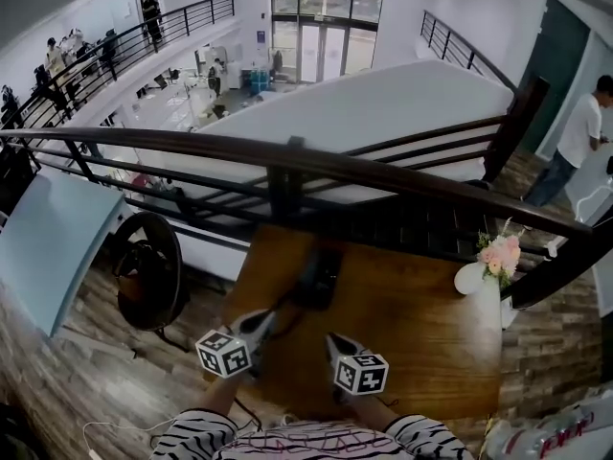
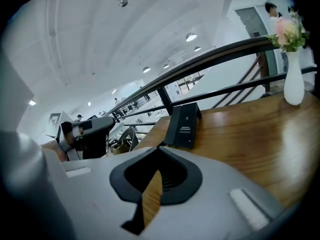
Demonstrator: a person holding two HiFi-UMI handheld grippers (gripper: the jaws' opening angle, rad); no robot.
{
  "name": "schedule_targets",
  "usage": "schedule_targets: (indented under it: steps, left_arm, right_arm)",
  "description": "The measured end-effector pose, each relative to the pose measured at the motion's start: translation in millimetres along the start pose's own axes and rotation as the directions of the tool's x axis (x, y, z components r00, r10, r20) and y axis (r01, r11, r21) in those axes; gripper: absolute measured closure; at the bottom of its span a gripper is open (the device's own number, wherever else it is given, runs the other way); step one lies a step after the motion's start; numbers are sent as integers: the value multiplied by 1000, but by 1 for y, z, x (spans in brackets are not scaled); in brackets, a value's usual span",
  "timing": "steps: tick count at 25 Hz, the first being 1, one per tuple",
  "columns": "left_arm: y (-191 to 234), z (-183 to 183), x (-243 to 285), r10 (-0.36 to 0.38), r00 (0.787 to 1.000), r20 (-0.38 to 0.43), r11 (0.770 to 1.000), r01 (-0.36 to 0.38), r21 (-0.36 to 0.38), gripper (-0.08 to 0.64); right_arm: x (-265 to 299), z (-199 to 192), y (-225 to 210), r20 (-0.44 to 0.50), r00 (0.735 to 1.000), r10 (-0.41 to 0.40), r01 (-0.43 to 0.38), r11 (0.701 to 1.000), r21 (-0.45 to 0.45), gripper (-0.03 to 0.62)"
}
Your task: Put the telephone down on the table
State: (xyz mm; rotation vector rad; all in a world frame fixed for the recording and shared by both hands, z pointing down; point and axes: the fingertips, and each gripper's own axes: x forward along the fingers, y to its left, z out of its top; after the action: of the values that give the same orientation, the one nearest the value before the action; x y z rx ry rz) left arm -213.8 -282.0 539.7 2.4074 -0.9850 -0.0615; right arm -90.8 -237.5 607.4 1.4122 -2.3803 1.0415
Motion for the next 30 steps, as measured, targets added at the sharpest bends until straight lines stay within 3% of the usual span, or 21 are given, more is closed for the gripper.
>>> schedule_targets:
  steps: [16,30]
  left_arm:
    - [-65,-48,-129,35,998,45,997,-32,-65,558]
    - [-87,-85,-181,18,999,27,996,-16,-88,558]
  right_arm:
    - [-79,-74,70,10,1000,21,-21,1000,18,592]
    - [-107,-122,99,-40,999,17,-17,1000,-9,592]
